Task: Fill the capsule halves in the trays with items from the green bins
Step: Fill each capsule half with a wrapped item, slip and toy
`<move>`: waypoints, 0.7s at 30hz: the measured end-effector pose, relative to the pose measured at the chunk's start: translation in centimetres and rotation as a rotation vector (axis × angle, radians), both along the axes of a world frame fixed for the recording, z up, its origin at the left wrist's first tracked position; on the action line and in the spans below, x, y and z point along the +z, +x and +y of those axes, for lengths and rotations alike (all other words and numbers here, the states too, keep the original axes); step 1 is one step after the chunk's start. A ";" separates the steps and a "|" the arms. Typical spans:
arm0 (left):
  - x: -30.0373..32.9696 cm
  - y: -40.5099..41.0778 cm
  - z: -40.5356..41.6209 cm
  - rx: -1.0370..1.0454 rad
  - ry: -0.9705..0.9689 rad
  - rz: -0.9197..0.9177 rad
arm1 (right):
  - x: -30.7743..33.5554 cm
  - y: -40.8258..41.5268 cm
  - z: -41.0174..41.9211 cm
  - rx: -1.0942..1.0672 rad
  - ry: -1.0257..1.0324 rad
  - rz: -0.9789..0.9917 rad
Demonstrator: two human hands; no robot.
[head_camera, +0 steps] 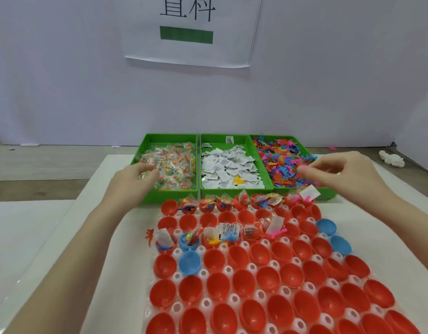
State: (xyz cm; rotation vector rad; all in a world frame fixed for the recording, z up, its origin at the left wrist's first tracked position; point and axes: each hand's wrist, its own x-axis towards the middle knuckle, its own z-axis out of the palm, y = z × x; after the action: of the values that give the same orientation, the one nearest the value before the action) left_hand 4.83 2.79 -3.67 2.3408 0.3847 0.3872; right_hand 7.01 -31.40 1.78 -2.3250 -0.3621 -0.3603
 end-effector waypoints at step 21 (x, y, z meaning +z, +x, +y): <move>-0.3 1.2 -1.1 0.272 -0.144 -0.385 | -5.0 10.5 1.6 -0.231 -0.280 0.316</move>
State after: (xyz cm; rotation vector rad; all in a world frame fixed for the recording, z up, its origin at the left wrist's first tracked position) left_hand 6.01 1.72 -3.97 2.0194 0.5237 0.8928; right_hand 17.49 -29.79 -3.24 -2.6541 0.0144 -0.0474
